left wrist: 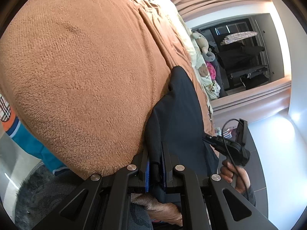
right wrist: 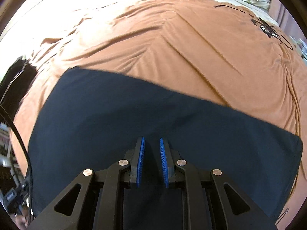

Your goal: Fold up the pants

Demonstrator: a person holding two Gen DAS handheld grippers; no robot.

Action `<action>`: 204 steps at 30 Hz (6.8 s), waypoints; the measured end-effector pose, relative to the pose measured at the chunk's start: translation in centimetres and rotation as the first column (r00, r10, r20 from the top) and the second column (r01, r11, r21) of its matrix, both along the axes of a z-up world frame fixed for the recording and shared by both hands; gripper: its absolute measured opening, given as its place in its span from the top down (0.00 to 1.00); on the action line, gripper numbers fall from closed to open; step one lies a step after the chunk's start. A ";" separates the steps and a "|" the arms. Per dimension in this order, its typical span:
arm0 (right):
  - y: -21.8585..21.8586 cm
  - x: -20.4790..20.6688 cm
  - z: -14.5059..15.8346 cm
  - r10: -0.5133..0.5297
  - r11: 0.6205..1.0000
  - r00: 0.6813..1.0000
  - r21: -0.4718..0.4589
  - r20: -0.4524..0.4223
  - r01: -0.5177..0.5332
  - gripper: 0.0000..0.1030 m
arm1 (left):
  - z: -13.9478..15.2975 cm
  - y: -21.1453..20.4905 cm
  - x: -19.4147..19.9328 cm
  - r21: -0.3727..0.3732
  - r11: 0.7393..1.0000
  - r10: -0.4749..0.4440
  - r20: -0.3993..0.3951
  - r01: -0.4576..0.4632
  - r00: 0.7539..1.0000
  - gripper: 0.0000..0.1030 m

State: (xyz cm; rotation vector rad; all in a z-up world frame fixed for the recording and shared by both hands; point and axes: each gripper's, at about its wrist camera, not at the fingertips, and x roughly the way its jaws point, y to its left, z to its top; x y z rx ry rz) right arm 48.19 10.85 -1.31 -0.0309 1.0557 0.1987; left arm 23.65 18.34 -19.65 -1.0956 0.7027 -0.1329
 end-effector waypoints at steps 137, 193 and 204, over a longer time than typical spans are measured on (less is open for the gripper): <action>-26.7 -17.2 1.4 -0.297 0.847 0.953 0.479 0.063 0.232 0.60 | 8.2 -22.7 15.9 0.275 0.765 -0.560 -0.162 0.583 0.812 0.43; -29.7 -15.5 -1.6 -0.321 0.775 0.945 0.557 -0.062 0.300 0.91 | 3.8 -21.5 15.5 0.154 0.790 -0.548 -0.255 0.593 0.797 0.93; -30.8 -15.0 -1.6 -0.314 0.757 0.947 0.583 -0.070 0.294 0.70 | 3.7 -20.6 16.6 0.155 0.784 -0.551 -0.271 0.601 0.789 0.86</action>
